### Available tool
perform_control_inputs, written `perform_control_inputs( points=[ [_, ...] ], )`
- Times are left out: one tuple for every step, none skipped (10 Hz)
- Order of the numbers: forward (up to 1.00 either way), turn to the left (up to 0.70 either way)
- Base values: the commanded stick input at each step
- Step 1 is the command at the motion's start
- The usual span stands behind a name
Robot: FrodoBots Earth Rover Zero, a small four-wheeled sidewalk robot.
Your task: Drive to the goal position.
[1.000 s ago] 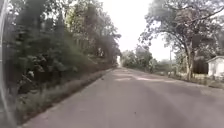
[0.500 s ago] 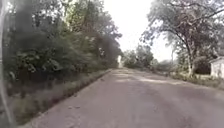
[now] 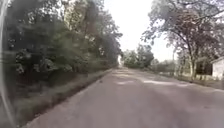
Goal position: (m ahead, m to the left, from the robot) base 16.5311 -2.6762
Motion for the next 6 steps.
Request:
perform_control_inputs(
  points=[
    [0.70,0.00],
    [0.70,-0.21],
    [0.70,-0.33],
    [0.70,-0.25],
    [0.70,-0.15],
    [0.70,-0.04]
  ],
)
